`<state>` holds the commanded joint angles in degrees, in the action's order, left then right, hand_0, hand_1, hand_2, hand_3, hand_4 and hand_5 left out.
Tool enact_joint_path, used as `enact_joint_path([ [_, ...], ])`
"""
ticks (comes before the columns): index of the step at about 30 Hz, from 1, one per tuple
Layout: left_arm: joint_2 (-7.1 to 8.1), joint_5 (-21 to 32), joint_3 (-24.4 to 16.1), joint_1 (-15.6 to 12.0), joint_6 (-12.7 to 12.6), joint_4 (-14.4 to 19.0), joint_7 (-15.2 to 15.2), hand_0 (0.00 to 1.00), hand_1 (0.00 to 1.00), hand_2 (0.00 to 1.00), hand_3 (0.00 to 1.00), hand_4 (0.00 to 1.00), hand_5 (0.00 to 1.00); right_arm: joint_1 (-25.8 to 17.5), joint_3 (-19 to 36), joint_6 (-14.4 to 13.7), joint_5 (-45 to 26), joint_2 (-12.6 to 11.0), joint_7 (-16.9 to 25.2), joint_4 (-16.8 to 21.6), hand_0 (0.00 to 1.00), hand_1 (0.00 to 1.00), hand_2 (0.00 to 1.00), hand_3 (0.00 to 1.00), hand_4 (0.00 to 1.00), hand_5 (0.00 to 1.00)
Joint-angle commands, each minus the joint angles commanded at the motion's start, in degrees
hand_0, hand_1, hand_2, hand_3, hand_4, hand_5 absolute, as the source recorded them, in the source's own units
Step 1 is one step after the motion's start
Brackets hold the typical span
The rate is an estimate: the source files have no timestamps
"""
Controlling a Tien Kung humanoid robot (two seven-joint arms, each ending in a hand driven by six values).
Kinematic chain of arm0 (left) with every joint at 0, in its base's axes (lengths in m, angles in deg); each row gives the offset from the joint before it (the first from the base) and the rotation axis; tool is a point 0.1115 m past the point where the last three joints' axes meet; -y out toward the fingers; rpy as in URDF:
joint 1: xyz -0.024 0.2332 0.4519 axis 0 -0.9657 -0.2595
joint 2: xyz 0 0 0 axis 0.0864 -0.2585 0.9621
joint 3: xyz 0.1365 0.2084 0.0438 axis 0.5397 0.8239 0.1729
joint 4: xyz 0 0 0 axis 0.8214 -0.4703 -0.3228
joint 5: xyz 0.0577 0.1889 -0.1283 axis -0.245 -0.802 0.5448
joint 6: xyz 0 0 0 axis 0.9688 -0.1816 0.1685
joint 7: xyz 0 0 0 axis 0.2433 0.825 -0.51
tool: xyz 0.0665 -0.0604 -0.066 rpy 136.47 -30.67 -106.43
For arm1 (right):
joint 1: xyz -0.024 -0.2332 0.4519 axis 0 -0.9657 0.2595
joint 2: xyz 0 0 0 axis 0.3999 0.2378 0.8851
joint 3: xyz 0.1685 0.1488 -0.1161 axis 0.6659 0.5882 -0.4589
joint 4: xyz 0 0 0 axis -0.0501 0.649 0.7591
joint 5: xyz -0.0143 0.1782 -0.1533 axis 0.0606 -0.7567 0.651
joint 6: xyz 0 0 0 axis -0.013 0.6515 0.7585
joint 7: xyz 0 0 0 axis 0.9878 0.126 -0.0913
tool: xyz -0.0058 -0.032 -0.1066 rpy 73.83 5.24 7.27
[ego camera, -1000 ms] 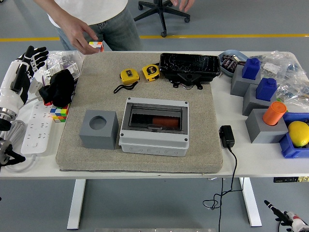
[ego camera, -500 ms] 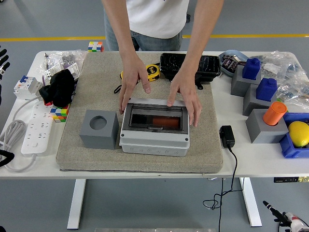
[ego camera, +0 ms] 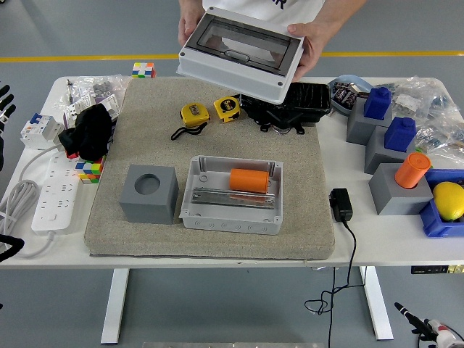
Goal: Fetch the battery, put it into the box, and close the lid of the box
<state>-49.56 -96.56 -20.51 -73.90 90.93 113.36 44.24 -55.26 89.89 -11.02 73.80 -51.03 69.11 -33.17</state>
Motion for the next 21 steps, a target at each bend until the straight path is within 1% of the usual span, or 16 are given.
enact_joint_path([
  [12, -0.34, -0.51, 0.63, -0.85, -0.37, 0.55, -0.13, 0.844, 0.826, 0.787, 0.774, 0.998, 0.998, -0.22, -0.91, -0.01, -0.10, -0.21, 0.03, 0.21, 0.903, 0.884, 0.820, 0.860, 0.998, 0.998],
  [21, -0.19, -0.70, 0.94, -1.12, -0.51, 0.92, -0.22, 0.840, 0.824, 0.786, 0.773, 0.998, 0.998, -0.39, -0.72, 0.03, 0.26, -0.43, 0.01, 0.13, 0.903, 0.883, 0.820, 0.860, 0.998, 0.998],
])
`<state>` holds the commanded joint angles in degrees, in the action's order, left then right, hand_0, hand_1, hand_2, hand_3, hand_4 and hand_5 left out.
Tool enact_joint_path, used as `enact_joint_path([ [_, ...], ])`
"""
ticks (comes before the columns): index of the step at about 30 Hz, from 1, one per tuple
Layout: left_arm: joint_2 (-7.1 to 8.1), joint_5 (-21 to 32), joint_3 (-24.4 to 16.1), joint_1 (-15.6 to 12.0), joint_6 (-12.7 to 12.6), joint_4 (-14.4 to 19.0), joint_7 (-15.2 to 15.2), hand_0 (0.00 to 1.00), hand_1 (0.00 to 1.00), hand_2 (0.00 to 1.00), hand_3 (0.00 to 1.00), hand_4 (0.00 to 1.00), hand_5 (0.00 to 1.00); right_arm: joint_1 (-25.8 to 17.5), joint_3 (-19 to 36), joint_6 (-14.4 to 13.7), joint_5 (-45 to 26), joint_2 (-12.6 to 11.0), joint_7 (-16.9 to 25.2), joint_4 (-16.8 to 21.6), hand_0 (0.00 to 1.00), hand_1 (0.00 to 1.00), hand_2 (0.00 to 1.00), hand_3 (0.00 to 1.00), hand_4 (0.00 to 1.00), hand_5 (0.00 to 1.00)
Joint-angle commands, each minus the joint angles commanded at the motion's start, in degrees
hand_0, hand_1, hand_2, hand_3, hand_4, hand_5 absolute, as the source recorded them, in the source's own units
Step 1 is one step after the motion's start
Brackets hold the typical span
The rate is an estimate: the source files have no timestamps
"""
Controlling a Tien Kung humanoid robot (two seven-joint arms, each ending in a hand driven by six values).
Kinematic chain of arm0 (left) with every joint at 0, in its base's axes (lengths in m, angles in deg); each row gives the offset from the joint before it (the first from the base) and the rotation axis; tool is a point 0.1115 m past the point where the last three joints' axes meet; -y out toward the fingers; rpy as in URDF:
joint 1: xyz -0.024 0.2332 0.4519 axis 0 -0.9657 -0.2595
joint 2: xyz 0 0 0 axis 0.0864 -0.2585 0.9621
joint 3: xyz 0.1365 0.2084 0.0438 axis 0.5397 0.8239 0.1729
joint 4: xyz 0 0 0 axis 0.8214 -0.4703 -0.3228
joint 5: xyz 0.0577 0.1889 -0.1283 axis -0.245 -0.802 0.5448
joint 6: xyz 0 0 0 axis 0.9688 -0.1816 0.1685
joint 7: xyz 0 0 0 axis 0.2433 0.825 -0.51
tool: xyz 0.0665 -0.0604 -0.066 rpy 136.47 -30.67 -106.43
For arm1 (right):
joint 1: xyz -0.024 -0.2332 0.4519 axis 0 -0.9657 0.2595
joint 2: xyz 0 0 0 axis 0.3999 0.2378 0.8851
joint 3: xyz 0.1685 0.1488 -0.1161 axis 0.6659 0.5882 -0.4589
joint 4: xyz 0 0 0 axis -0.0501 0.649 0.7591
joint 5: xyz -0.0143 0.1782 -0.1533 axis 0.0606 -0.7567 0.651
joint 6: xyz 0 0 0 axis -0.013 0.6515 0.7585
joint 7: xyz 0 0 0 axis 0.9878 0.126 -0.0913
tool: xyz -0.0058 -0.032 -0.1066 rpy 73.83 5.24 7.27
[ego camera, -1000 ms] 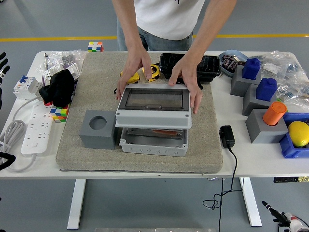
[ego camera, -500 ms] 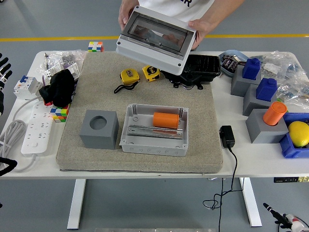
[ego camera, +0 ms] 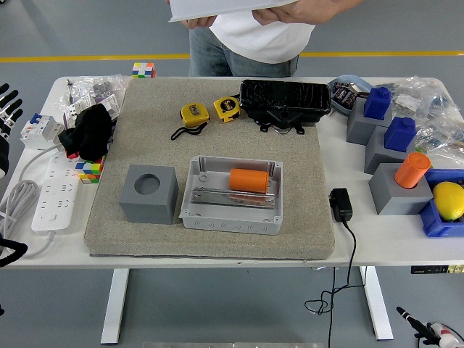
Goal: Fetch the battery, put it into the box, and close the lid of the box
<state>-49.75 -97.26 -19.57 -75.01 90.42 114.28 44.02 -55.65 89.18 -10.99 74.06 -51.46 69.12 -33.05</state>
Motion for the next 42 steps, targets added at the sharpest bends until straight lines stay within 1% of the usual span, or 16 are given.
enact_joint_path([
  [11, 0.09, -0.01, 0.86, 0.62, -0.04, -0.21, 0.08, 0.835, 0.821, 0.783, 0.770, 0.998, 0.998, 0.13, 0.84, 0.04, 0.24, 0.12, 0.06, 0.00, 0.904, 0.884, 0.820, 0.860, 0.998, 0.998],
  [26, 0.00, -0.13, 1.17, 0.07, -0.09, -0.17, 0.07, 0.831, 0.818, 0.780, 0.768, 0.998, 0.998, -0.03, 1.10, 0.00, 0.10, 0.15, 0.10, 0.05, 0.903, 0.884, 0.820, 0.860, 0.998, 0.998],
  [42, 0.25, -0.17, 1.56, -0.22, -0.10, -0.08, 0.06, 0.829, 0.815, 0.778, 0.766, 0.998, 0.998, -0.14, 1.02, -0.15, 0.03, 0.26, 0.01, 0.11, 0.902, 0.884, 0.820, 0.860, 0.998, 0.998],
])
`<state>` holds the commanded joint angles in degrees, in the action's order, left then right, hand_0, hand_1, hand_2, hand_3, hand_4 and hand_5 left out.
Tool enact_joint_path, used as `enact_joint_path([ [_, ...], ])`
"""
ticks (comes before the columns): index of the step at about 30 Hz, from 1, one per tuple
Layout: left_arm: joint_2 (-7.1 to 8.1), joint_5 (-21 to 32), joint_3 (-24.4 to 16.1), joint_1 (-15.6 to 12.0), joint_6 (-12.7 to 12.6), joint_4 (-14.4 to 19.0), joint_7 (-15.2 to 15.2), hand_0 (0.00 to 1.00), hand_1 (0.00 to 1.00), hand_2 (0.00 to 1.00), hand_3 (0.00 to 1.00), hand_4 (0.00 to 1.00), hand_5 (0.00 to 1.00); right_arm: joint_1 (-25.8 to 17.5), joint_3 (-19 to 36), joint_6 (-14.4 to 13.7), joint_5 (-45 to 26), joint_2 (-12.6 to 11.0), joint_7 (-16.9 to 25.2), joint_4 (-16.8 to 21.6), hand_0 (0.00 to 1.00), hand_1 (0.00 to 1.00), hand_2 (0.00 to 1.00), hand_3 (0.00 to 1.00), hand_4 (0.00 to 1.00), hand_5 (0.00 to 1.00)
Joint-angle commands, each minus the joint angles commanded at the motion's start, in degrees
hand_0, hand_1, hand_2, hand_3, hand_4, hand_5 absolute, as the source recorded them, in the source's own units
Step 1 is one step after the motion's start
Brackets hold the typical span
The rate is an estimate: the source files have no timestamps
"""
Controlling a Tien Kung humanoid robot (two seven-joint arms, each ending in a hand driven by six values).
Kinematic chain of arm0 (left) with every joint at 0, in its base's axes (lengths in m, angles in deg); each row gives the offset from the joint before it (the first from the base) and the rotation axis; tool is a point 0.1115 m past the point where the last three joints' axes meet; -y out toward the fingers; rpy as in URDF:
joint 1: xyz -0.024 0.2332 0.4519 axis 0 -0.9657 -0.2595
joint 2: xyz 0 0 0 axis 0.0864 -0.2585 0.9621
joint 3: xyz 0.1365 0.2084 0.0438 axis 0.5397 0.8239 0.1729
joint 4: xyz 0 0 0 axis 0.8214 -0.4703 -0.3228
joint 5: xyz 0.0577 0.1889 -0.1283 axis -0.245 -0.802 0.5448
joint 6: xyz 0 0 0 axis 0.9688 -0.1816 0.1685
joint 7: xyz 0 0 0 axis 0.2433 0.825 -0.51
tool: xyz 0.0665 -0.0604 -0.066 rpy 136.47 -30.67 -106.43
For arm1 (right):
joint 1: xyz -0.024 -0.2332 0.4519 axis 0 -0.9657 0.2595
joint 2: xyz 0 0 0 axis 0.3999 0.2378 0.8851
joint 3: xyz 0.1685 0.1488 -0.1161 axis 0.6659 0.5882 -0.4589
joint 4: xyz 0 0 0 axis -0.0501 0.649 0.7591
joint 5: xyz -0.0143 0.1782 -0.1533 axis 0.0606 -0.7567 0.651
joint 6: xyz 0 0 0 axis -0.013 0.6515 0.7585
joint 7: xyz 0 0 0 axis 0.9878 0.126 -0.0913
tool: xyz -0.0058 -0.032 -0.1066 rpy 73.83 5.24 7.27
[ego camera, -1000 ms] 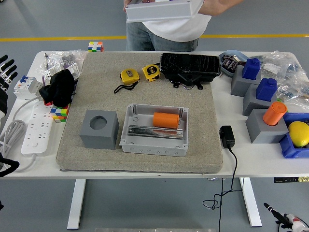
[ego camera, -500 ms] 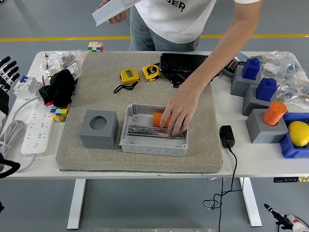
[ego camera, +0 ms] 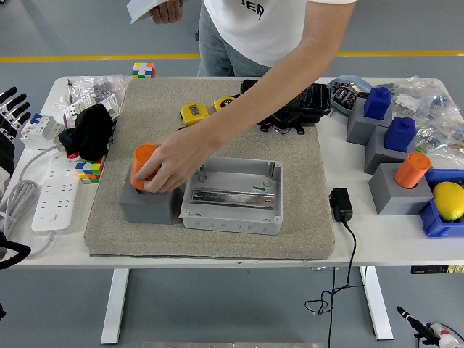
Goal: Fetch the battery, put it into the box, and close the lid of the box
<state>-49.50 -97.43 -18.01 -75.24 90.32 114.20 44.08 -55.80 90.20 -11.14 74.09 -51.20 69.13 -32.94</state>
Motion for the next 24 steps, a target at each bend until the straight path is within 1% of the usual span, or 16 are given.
enact_joint_path([
  [24, -0.02, 0.00, 0.21, -0.12, -0.06, -0.14, -0.02, 0.829, 0.815, 0.778, 0.766, 0.998, 0.998, -0.09, 0.05, 0.02, -0.09, 0.17, -0.05, 0.02, 0.902, 0.883, 0.820, 0.861, 0.998, 0.998],
])
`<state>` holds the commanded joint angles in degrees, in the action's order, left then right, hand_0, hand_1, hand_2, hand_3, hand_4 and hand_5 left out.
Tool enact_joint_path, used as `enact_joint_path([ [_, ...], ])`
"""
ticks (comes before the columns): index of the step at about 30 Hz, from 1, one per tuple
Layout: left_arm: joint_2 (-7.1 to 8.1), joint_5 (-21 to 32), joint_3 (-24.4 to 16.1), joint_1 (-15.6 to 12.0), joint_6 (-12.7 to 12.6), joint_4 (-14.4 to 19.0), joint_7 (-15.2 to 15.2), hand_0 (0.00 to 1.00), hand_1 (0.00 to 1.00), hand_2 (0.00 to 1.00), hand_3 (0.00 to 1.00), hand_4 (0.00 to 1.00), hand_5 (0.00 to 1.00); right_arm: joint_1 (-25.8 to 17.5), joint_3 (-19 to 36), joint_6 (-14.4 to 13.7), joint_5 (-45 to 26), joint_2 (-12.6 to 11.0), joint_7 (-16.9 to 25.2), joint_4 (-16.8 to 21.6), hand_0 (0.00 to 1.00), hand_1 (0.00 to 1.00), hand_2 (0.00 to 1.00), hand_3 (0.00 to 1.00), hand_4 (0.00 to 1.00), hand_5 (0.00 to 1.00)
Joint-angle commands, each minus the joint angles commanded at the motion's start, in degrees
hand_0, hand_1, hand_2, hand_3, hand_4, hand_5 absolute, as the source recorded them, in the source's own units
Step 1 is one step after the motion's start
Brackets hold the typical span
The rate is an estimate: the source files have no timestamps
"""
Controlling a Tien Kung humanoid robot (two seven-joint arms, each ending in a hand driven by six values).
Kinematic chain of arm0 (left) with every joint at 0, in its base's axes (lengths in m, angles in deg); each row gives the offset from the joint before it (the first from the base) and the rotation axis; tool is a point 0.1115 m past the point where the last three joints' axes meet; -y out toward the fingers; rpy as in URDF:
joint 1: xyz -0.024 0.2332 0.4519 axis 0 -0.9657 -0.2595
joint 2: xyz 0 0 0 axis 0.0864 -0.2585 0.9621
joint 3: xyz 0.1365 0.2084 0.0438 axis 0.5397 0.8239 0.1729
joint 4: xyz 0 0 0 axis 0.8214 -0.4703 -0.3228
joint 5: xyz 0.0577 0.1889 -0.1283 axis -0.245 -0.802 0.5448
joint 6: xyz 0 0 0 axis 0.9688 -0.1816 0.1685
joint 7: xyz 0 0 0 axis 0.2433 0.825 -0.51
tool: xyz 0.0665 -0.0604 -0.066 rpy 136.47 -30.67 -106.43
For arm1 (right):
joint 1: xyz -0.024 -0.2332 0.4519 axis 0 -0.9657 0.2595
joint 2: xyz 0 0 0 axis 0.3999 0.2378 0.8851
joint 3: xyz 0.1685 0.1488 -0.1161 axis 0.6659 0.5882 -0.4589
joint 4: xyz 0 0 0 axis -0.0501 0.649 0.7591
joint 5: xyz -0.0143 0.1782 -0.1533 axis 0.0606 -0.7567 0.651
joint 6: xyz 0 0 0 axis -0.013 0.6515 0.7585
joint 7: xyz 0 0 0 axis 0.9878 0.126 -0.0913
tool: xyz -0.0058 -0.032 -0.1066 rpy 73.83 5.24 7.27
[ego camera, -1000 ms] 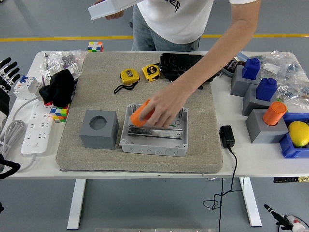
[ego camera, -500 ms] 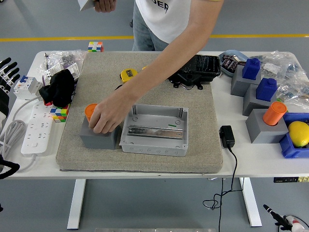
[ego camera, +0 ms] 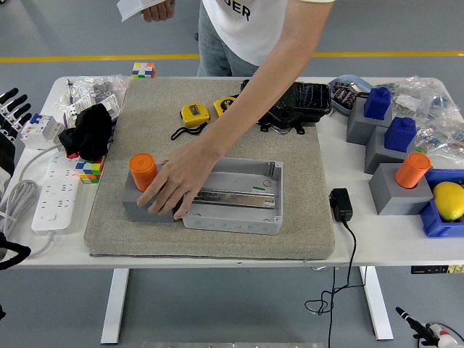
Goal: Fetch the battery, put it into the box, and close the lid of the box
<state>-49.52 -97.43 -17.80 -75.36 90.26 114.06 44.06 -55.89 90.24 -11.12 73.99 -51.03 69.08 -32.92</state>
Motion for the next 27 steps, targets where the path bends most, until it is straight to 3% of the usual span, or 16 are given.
enact_joint_path([
  [27, -0.52, 0.00, -0.56, 0.40, 0.07, -0.10, 0.25, 0.828, 0.815, 0.777, 0.765, 0.998, 0.998, 0.54, 0.26, -0.01, -0.39, 0.25, 0.09, -0.21, 0.902, 0.883, 0.820, 0.860, 0.998, 0.998],
])
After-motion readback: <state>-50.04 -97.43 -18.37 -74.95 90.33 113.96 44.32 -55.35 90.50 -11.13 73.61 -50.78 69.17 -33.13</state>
